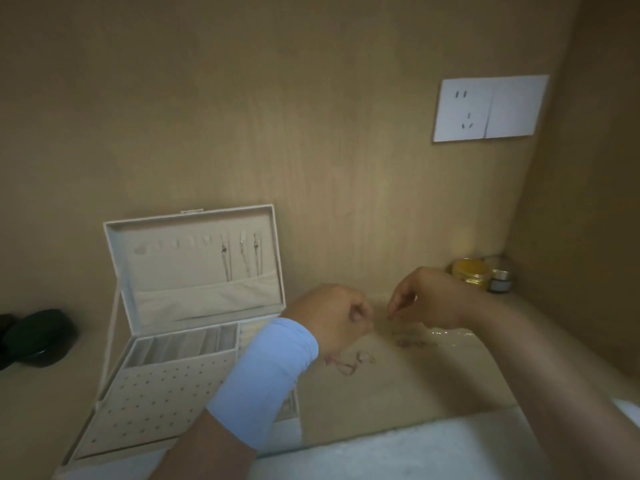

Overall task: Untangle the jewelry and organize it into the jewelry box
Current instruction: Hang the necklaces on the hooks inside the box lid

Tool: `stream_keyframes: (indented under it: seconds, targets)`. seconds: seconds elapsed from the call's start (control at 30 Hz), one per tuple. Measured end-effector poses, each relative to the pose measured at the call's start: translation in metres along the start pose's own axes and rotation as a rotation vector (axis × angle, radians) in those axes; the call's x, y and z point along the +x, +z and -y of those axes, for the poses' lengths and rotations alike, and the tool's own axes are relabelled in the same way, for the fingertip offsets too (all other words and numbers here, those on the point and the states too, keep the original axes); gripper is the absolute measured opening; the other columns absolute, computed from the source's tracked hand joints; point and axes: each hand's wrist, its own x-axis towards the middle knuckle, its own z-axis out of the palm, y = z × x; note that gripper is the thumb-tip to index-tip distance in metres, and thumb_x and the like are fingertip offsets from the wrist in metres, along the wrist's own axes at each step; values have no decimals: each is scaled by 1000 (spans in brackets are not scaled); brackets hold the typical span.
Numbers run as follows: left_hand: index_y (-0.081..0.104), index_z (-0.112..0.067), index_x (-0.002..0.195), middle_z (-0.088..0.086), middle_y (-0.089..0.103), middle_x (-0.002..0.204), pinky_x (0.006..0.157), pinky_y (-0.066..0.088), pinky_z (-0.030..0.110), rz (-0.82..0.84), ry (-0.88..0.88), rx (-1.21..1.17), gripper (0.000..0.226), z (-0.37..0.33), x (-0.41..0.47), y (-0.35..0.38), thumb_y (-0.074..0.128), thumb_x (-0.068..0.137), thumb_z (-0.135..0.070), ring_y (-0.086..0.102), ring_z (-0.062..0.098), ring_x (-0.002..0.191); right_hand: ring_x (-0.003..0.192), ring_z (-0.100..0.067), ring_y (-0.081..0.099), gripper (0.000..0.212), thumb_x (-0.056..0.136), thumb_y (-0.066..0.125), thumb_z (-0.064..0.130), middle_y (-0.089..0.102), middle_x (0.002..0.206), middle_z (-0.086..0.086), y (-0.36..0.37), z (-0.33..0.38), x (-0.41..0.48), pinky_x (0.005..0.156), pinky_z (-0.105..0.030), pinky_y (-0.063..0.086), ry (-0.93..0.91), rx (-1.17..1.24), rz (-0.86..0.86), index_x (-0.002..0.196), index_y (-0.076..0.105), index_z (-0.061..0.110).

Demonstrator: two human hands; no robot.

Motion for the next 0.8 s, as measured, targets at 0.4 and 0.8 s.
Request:
stream_keyframes:
  seconds: [0.4, 0.8]
  targets:
    - [73, -27, 109, 0, 69, 113, 96, 49, 30, 166, -50, 252, 26, -42, 56, 69, 64, 85, -23, 62, 22, 108, 78, -6, 69, 15, 62, 82, 32, 75, 77, 14, 20, -64, 5, 76, -31, 59, 103, -96, 88, 76, 79, 32]
    - [62, -31, 81, -12, 65, 90, 78, 54, 28, -7, -41, 77, 5, -28, 53, 68, 61, 84, -27, 64, 14, 87, 73, -5, 59, 5, 83, 71, 29, 70, 78, 9, 10, -61, 3, 67, -21, 47, 68, 156, 167, 80, 72, 25]
